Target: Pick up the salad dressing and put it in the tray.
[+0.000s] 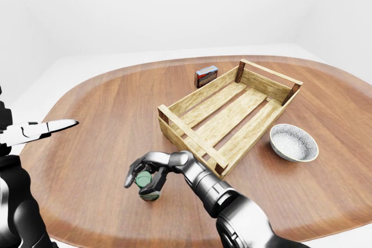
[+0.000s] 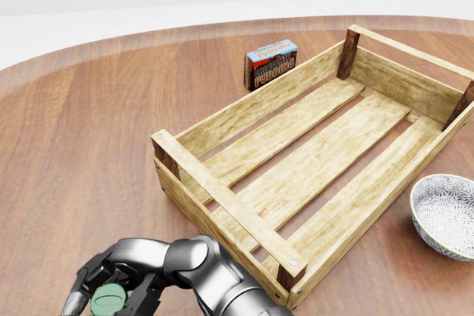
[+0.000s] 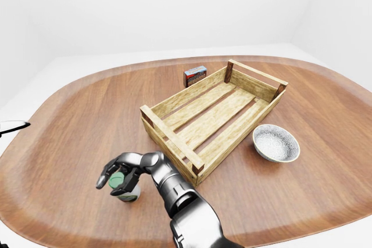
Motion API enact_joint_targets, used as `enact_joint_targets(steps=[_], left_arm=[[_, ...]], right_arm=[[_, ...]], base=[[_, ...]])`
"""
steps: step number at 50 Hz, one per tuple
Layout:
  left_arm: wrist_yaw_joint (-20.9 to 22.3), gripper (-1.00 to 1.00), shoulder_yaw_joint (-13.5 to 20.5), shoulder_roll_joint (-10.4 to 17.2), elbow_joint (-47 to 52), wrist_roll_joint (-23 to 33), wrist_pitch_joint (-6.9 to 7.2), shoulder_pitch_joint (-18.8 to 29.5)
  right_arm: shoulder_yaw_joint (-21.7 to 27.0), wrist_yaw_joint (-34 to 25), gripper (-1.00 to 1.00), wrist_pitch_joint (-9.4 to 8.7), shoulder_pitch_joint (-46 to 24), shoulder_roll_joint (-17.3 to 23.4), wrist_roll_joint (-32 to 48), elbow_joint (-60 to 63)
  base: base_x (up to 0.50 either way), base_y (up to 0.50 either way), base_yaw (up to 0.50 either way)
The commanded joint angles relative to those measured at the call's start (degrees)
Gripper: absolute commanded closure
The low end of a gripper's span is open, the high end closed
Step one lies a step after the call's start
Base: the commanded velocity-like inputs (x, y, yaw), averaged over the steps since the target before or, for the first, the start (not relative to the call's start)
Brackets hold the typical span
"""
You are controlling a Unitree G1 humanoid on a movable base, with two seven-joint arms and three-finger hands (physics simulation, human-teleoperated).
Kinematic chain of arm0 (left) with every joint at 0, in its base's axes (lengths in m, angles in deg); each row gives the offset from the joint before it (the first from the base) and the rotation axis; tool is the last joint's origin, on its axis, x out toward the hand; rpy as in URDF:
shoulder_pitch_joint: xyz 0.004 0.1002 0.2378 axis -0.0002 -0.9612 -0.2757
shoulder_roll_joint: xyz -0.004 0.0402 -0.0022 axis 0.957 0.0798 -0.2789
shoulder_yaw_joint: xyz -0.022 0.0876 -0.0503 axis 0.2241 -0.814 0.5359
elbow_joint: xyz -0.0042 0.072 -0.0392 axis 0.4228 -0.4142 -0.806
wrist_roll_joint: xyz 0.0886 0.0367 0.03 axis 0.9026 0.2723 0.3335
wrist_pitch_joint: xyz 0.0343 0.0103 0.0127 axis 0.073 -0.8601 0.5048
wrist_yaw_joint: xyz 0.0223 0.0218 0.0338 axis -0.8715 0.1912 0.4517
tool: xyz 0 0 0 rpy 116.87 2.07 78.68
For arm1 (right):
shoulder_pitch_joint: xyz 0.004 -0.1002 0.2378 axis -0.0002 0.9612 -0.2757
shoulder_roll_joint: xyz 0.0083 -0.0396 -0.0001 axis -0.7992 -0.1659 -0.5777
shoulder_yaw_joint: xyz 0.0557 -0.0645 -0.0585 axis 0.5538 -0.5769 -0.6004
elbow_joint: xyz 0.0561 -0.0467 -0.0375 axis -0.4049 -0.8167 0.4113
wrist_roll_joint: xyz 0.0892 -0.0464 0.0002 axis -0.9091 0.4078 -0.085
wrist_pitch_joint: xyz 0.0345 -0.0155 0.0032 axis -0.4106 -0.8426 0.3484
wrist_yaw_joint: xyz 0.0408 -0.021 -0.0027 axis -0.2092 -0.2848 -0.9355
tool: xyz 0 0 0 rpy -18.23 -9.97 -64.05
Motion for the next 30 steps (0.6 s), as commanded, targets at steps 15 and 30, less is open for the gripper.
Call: enact_joint_targets(steps=[15,30], left_arm=[[-0.1,-1.0,0.4,0.1,-0.2,-0.2,0.0,-0.4],[0.1,-1.0,-1.1,-0.4,-2.2,0.9,0.0,0.0]], right_arm=[[0.0,0.8,1.0,0.64,-0.6,0.0,2.1,-1.7],[-1.3,0.0,1.0,-6.78,-3.3,0.0,-0.2,14.3]], base=[[0.0,0.0,0.0],[0.0,0.0,0.0]])
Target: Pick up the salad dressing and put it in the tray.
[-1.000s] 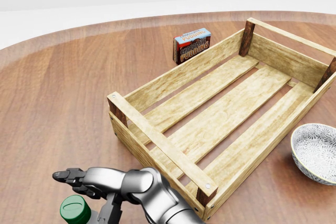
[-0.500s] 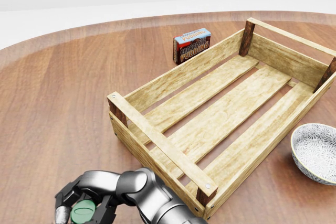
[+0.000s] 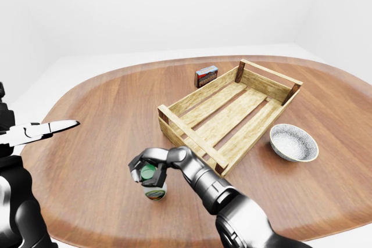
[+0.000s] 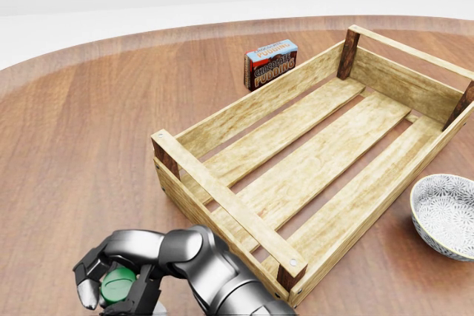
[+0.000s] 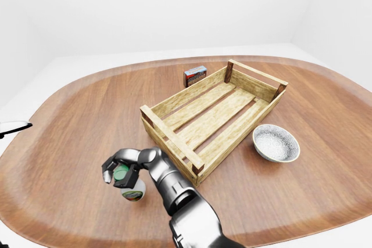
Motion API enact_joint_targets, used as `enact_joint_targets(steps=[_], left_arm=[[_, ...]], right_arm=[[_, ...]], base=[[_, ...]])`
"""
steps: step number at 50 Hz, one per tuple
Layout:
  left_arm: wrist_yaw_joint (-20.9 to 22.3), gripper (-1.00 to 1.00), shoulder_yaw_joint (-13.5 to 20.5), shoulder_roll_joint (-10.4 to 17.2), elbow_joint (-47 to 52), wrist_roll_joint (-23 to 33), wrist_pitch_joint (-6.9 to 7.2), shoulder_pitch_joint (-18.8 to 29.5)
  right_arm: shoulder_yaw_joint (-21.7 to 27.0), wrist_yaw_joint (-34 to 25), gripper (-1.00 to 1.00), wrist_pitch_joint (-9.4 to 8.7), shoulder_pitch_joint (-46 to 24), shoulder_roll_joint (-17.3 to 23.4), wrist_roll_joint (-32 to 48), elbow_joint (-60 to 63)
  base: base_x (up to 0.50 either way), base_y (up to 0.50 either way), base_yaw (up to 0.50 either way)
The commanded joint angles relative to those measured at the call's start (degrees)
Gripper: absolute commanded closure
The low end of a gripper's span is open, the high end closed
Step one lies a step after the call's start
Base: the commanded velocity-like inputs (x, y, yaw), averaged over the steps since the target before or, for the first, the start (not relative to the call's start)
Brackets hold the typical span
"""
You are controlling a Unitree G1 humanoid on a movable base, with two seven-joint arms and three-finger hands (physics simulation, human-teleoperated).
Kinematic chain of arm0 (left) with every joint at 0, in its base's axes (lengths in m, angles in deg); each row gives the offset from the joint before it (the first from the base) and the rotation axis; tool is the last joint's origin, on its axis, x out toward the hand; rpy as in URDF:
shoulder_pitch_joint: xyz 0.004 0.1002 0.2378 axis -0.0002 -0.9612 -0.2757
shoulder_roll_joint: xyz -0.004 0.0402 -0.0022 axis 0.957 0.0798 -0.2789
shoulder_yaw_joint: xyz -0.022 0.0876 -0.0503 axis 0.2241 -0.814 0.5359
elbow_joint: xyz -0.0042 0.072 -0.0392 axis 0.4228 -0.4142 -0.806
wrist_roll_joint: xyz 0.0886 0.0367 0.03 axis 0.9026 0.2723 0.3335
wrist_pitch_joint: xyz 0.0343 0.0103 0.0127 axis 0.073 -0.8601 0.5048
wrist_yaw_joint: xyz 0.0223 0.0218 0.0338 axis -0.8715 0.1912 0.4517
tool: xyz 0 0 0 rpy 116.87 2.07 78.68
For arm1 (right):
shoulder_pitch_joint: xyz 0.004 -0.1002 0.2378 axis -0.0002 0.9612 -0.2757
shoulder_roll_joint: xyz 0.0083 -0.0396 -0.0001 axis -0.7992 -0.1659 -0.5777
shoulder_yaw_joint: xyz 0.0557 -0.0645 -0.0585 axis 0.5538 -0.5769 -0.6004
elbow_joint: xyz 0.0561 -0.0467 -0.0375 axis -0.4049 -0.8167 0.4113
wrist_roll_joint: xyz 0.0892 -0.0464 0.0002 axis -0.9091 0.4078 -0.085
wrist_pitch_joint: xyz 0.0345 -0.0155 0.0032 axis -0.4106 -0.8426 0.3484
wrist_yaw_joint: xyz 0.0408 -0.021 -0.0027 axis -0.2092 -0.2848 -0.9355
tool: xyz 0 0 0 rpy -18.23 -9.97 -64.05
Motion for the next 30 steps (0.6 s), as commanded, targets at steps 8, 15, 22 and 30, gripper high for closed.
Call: enact_joint_targets(steps=[8,15,22,30], left_arm=[[0.3,-1.0,-1.0,-0.5,-1.7,0.7,0.0,-0.1],[0.5,-1.0,-0.9,-0.8,-1.4,0.8,0.0,-0.5],[0.5,-1.0,-1.0,-0.9,-1.3,0.9,0.0,-0.4],[0.6,-1.0,-1.1,-1.0,-1.3,1.1,0.0,-0.4]], right_arm=[[0.4,0.0,1.0,-5.11,-7.7,0.0,-4.1,12.2],[-0.1,0.0,1.0,-5.11,-7.1,0.0,-5.2,14.5],[0.4,0.0,1.0,-5.11,-8.8,0.0,-6.8,15.3],[1.0,0.0,1.0,-5.11,-10.8,0.0,-9.3,18.0]], base=[[0.0,0.0,0.0],[0.0,0.0,0.0],[0.0,0.0,0.0],[0.0,0.0,0.0]])
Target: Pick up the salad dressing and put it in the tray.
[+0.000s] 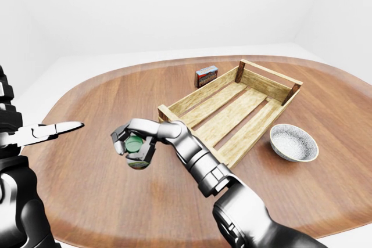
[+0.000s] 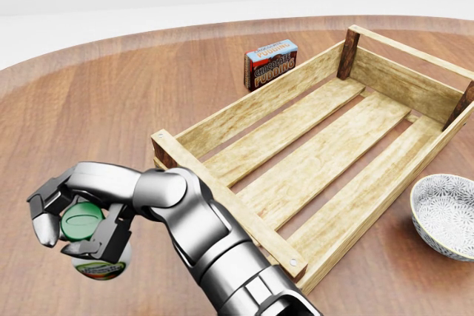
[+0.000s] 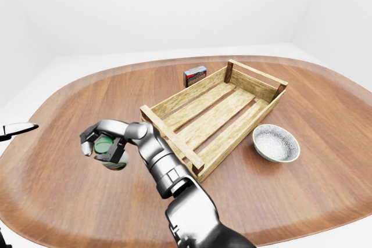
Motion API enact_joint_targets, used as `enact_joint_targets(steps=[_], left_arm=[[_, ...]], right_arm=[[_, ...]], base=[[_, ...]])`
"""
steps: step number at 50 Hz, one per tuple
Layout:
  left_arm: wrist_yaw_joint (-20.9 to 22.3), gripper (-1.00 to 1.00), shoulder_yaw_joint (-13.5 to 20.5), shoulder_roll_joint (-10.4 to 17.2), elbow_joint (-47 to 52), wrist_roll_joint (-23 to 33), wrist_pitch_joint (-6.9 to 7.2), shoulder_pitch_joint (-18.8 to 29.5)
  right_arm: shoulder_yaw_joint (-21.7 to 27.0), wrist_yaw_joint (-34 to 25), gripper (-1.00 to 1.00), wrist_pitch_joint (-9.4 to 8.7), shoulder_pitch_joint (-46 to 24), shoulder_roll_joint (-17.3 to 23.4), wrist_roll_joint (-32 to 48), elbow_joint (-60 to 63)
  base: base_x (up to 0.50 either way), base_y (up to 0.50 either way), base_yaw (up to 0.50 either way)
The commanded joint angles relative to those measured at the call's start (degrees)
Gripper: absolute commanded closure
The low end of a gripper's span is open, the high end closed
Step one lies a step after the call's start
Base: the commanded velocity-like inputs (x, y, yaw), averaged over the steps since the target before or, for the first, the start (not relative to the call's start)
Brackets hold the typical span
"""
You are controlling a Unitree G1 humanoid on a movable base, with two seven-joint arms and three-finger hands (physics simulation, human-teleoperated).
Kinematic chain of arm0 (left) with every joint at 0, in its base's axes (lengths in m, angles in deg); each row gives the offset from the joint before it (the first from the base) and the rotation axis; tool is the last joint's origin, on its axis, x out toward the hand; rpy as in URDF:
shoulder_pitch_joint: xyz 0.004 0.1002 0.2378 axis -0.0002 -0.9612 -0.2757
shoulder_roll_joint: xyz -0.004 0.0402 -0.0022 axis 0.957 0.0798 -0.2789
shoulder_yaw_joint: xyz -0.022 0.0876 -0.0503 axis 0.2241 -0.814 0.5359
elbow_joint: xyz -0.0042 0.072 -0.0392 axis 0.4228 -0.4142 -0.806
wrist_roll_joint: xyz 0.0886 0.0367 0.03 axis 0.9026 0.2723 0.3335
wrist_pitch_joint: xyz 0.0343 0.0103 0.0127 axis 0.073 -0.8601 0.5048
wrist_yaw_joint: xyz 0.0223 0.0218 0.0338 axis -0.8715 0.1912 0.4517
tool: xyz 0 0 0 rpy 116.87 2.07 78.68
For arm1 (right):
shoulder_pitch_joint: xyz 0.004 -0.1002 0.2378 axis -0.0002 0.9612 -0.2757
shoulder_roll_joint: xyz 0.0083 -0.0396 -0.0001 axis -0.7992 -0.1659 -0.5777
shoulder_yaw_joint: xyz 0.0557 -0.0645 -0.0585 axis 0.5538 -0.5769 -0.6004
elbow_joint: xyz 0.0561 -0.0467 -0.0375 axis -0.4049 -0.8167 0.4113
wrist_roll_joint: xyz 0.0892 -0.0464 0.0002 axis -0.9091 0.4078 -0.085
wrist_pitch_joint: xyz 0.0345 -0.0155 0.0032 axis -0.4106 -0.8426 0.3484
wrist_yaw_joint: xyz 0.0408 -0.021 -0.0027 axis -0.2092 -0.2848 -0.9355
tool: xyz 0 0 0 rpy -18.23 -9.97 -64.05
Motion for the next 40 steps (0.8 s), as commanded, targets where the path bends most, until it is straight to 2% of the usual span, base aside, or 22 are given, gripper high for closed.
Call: enact_joint_targets(steps=[1,16,20,27,35,40], left_arm=[[0.1,-1.0,-0.2,-0.2,-0.2,0.3,0.0,0.0],[0.2,-1.0,-0.2,-0.3,0.0,0.4,0.0,0.0],[0.2,-1.0,-0.4,-0.3,0.2,0.4,0.0,0.0],[0.3,-1.0,-0.9,-0.5,0.0,0.9,0.0,0.0],[0.4,-1.0,-0.8,-0.5,-0.3,1.0,0.0,0.1],[0.5,-1.0,-0.7,-0.5,-0.7,1.0,0.0,0.0]], right_arm=[[1.7,0.0,1.0,0.0,-3.2,0.0,-4.0,3.5],[3.4,0.0,1.0,0.0,-10.5,2.0,-8.8,7.0],[3.7,0.0,1.0,0.0,-13.7,4.2,-8.0,5.7],[8.7,0.0,1.0,0.0,-24.9,9.9,-12.6,-0.1],[10.4,0.0,1.0,0.0,-32.0,14.6,-16.7,-5.2],[10.7,0.0,1.0,0.0,-33.8,16.2,-17.6,-7.2]], base=[[0.0,0.0,0.0],[0.0,0.0,0.0],[0.0,0.0,0.0],[0.0,0.0,0.0],[0.0,0.0,0.0],[0.0,0.0,0.0]])
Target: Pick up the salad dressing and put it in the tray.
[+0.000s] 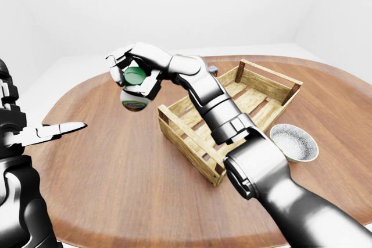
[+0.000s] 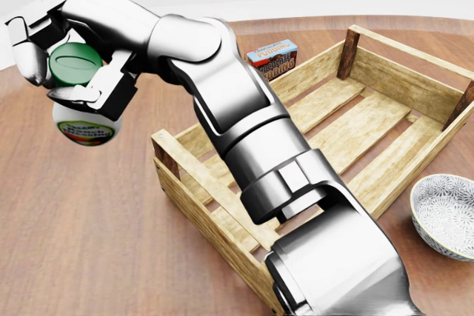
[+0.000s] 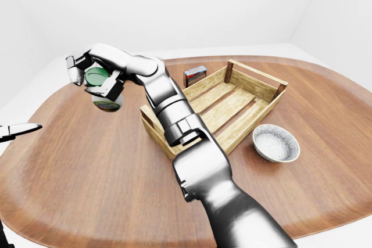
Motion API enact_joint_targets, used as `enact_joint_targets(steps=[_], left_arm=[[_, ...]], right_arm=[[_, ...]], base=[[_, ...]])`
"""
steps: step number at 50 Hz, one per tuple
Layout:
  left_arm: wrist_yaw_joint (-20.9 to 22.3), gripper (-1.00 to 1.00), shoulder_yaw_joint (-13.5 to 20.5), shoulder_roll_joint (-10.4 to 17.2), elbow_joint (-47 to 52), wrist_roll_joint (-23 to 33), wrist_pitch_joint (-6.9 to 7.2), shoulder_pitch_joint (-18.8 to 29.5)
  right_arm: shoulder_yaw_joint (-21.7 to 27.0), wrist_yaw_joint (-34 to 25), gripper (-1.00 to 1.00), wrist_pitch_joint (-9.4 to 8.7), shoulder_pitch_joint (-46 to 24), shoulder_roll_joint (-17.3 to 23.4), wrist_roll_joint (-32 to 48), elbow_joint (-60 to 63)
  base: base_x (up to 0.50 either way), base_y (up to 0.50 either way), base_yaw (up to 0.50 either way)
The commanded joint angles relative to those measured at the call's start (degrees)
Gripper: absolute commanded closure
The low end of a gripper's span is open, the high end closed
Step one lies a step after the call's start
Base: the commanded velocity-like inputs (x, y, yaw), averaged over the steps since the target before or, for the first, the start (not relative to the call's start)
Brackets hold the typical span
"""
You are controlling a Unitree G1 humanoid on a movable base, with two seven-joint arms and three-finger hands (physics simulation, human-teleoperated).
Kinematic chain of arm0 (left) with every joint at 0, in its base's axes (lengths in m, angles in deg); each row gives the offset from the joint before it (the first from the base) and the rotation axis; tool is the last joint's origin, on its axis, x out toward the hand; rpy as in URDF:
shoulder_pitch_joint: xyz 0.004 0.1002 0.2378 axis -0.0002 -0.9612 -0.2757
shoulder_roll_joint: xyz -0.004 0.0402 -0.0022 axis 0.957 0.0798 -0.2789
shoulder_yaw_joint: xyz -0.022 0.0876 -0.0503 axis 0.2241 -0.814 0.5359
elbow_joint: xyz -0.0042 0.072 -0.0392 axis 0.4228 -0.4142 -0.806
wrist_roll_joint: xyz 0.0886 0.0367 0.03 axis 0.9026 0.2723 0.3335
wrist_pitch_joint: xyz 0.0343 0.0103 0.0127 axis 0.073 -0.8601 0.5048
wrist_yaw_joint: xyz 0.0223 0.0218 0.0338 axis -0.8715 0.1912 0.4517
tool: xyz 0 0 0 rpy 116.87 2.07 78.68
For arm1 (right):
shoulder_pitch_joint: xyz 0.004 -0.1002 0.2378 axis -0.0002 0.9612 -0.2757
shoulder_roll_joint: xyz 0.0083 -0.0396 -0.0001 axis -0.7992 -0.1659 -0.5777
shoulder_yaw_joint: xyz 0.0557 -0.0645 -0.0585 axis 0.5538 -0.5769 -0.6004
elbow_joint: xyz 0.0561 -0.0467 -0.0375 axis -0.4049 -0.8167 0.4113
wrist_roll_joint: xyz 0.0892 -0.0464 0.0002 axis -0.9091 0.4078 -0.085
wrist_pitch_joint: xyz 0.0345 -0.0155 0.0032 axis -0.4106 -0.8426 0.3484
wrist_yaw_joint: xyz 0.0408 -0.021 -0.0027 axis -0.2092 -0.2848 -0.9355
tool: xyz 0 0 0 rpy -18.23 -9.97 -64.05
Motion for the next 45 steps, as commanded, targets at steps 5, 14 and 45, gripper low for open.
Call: enact_joint_targets(steps=[5,14,45], left_arm=[[0.3,-1.0,-0.1,-0.1,-1.2,0.3,0.0,-0.1],[0.3,-1.0,-0.2,-0.1,-1.4,0.3,0.0,-0.2],[-0.2,-1.0,-0.4,-0.3,0.8,0.5,0.0,0.1]], right_arm=[[3.4,0.0,1.0,0.0,-8.7,6.0,-4.4,-5.4],[3.6,0.0,1.0,0.0,-8.2,7.7,-3.8,-6.7],[5.3,0.0,1.0,0.0,-0.2,17.5,-0.8,-2.2]], base=[[0.0,0.0,0.0],[0.0,0.0,0.0],[0.0,0.0,0.0]])
